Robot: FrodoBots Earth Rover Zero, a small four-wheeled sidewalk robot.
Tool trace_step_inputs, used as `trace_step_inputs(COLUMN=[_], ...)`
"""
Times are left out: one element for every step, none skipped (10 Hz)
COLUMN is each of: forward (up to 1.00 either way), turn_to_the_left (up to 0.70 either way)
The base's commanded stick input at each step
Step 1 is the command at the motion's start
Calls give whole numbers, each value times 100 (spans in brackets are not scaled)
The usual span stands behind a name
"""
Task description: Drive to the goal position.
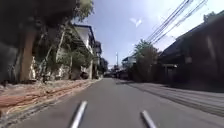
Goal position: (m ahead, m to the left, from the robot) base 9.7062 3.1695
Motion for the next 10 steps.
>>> trace_step_inputs(forward=[100, 100, 100, 98, 91, 0, 0, 0, 0, 0], turn_to_the_left=[0, 0, 0, 0, 0, 0, 0, 0, 0, 0])
